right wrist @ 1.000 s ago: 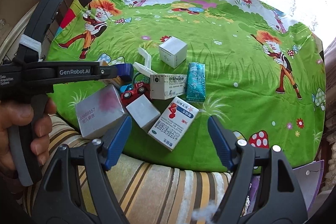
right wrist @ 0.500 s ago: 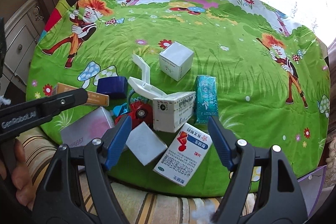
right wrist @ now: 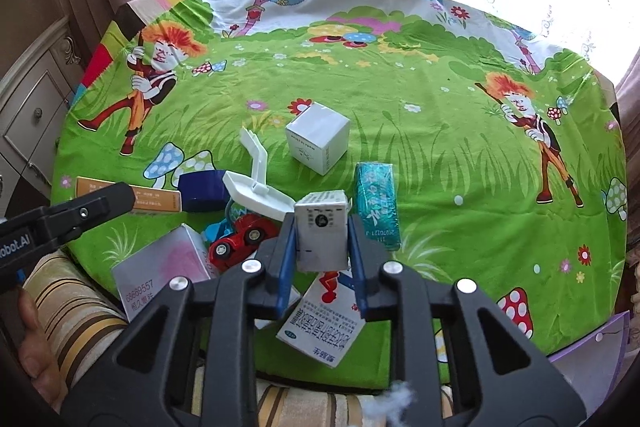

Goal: Organize rigid objects
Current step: 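Grasp the white DING ZHI DENTAL box with the left tool while the right tool grasps a barcoded white box, then carry both white boxes into the purple box and open both tools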

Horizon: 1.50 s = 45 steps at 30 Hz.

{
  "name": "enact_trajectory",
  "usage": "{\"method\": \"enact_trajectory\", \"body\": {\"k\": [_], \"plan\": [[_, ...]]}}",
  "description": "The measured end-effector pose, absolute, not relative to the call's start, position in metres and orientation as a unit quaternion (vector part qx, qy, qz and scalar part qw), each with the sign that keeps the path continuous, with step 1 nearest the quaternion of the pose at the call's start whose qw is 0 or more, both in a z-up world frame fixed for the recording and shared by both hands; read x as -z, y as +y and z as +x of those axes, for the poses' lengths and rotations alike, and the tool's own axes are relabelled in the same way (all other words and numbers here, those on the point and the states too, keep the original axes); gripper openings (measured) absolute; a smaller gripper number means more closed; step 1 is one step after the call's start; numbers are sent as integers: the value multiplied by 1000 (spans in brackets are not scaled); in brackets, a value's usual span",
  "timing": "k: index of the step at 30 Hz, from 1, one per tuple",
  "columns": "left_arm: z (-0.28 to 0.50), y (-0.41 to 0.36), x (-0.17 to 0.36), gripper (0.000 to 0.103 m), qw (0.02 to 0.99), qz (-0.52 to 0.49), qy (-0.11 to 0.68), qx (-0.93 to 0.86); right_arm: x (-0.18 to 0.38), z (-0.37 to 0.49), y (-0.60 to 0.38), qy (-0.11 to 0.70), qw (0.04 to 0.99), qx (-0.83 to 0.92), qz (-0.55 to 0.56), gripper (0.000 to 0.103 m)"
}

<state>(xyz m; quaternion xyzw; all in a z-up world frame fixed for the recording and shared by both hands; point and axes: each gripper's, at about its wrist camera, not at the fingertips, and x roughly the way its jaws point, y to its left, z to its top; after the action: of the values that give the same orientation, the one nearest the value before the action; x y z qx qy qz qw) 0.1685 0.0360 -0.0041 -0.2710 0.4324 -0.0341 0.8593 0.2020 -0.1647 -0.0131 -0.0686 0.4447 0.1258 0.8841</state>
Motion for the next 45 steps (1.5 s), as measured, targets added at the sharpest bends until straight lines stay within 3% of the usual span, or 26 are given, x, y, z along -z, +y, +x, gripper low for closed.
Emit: {"method": "enact_trajectory", "body": {"k": [22, 45], "plan": [[134, -7, -40, 33, 887, -250, 378, 94, -23, 134, -255, 408, 908, -88, 20, 28], [97, -161, -23, 33, 796, -222, 485, 286, -19, 64, -390, 426, 902, 2, 74, 28]]}}
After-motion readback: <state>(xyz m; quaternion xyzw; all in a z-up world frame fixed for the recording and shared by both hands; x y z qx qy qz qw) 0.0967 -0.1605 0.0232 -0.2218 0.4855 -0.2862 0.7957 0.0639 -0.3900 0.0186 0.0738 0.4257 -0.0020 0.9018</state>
